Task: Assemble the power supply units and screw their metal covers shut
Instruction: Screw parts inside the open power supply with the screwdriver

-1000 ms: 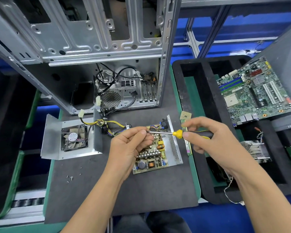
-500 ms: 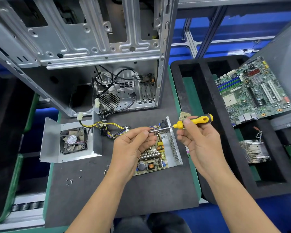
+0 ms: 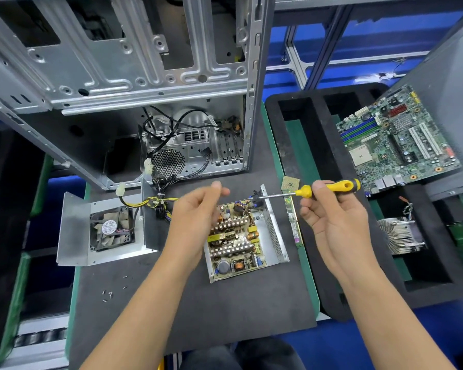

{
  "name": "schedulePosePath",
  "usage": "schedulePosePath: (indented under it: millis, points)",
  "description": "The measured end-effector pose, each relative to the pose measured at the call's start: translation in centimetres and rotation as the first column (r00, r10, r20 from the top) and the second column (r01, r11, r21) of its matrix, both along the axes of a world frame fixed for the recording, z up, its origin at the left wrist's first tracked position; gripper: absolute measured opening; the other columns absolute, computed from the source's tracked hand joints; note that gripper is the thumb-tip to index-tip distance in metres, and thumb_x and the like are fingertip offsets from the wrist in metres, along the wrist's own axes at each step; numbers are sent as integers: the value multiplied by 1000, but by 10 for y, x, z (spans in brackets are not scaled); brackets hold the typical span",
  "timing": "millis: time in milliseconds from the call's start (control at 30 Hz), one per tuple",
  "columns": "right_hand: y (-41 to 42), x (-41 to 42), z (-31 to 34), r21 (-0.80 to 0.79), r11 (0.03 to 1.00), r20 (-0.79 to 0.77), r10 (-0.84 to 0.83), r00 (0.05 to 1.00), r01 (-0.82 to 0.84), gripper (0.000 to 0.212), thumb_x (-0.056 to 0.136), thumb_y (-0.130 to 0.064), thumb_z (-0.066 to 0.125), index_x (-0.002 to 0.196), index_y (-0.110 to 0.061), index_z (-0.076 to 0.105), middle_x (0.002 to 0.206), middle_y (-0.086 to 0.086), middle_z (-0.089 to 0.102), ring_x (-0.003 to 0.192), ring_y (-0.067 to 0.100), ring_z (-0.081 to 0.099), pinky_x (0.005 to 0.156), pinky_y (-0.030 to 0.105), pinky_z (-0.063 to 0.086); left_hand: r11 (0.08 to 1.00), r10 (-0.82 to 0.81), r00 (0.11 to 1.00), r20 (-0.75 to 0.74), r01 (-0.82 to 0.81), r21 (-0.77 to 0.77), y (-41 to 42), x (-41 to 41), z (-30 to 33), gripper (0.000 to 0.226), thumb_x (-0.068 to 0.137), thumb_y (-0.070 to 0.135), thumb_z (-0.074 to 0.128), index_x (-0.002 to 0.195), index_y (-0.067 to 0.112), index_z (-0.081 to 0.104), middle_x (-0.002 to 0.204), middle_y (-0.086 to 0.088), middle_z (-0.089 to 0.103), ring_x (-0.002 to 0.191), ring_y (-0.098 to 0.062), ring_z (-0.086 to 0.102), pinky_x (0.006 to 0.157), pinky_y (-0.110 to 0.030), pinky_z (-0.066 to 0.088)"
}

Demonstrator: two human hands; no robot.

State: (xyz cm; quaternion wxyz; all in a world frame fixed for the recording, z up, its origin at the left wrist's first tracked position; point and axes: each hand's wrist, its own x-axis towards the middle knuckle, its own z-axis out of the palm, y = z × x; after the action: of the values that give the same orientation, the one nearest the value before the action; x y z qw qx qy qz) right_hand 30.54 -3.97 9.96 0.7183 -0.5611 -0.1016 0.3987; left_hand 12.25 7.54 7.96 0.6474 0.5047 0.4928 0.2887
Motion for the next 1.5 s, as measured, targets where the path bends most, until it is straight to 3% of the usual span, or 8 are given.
schedulePosePath:
  millis: [100,200,300,500,633,967,1367,1500]
  points:
    - [-3,9,0,1,998,-2,-62,998,62,3,95,-17,65,92,-17,64,83,4,69,68,13,64,66,24,54,878,-245,850,-466,398,265,31,17,1,22,81,61,68,85,39,73,70,22,59,72,0,54,68,-25,41]
    - [-8,15,-1,2,995,-4,-104,995,104,4,96,-17,64,93,-17,61,84,3,68,69,13,63,66,24,54,607,-378,412,-829,787,114,49,46,-7,61,72,73,69,117,31,69,115,8,67,108,-17,60,82,-33,50]
    - [-12,17,-3,2,991,-10,-132,991,132,4,96,-17,64,93,-17,62,83,3,68,68,13,63,66,24,54,455,-382,182,-906,890,-13,57,64,-24,62,71,73,70,105,21,70,97,3,67,94,-24,62,69,-34,50]
    - [-17,16,-3,-3,987,-8,-163,987,163,3,97,-17,62,94,-17,62,80,1,68,68,12,63,66,24,54,428,-472,178,-863,903,-48,71,68,-47,35,79,55,74,81,21,66,82,1,62,78,-16,56,65,-31,46]
    - [-16,14,-4,-10,983,-20,-182,983,182,3,97,-15,62,94,-16,61,83,3,68,67,12,62,66,24,54,492,-488,303,-818,870,28,73,63,-52,22,82,42,70,77,21,64,83,1,65,68,-9,59,63,-32,50]
    - [-7,4,-9,-34,987,67,-153,986,155,4,96,-15,64,98,-15,61,84,5,68,70,15,63,69,26,54,484,-541,171,-823,864,-139,70,71,-63,53,89,61,59,75,11,50,75,-6,55,68,-26,52,59,-33,39]
    - [-2,-10,-6,-88,986,321,-105,941,140,10,90,-16,69,94,-20,61,81,1,71,65,17,68,66,26,57,740,-484,539,-689,673,6,56,74,-76,17,86,29,71,93,15,67,76,-1,62,58,-13,53,46,-24,38]
    - [-1,-13,-2,-75,987,330,-110,938,143,11,91,-13,69,94,-20,61,81,1,71,64,18,67,64,27,56,698,-511,480,-713,716,-18,55,76,-77,20,90,33,66,95,14,66,80,-2,64,71,-22,62,59,-31,51]
